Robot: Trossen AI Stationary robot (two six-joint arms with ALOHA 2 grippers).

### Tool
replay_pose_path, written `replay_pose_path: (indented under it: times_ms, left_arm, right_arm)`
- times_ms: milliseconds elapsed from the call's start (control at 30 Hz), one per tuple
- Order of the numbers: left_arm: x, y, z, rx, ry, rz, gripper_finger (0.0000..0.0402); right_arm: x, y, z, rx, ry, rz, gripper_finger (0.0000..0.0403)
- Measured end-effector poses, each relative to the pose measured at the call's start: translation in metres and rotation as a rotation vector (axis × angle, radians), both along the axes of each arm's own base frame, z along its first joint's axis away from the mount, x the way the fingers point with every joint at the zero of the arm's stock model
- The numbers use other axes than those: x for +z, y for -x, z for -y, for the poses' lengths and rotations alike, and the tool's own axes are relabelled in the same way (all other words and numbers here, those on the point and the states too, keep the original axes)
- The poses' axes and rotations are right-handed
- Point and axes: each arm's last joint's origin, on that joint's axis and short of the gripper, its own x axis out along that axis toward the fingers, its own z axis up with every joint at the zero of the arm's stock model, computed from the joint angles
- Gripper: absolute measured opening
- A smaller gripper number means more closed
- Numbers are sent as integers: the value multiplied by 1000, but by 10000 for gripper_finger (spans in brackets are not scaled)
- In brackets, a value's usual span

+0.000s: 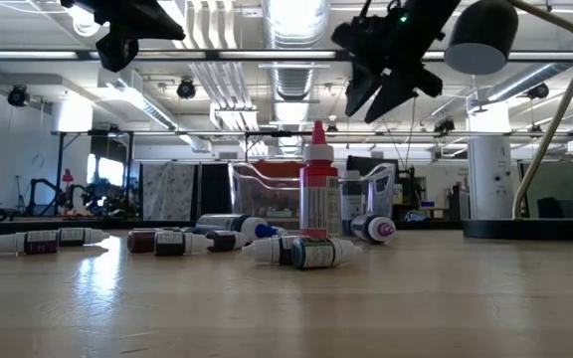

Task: Pick & Place food coloring
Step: Put the large purple food coloring bottle into the transparent bin

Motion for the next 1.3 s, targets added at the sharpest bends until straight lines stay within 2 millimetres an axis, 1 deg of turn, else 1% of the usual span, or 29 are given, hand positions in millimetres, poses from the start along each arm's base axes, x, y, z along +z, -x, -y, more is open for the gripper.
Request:
replay_pose_path:
  times_ms: [100, 200, 300, 467, 600, 667, 767, 867, 1000, 1133, 1200, 1300]
  left_arm:
    - [0, 0, 0, 0, -1, 0, 0]
    - [0, 0, 0, 0, -1, -4, 0]
    - [-4, 1, 0, -4, -11, -42, 0]
    - [-14, 6, 2, -80, 28, -152, 0]
    - [-19, 10, 4, -117, 58, -214, 0]
    - [-20, 13, 4, -126, 49, -230, 0]
    - [-18, 20, 4, -145, 23, -237, 0]
    - [-17, 31, 4, -156, -1, -245, 0]
    - [-17, 45, 4, -153, -26, -258, 0]
    - [-15, 56, 3, -129, -38, -246, 0]
    - [-14, 61, 2, -119, -43, -239, 0]
    - [-13, 65, 2, -109, -48, -229, 0]
  right_arm:
    - [-12, 9, -12, 53, -114, -71, 195]
    - [-31, 18, -25, 18, -167, -137, 194]
    - [-53, 24, -35, -20, -261, -143, 194]
    - [-91, 22, -50, -94, -457, -84, 193]
    - [-109, 12, -61, -139, -512, -53, 191]
    - [-115, 7, -66, -174, -508, -62, 186]
    - [-120, -5, -69, -231, -496, -37, 178]
    - [-121, -21, -71, -247, -484, -24, 173]
    - [-112, -38, -74, -279, -447, -48, 171]
    - [-102, -38, -74, -377, -399, -151, 172]
    - [-97, -37, -73, -428, -406, -147, 178]
    - [-94, -39, -64, -475, -451, -108, 194]
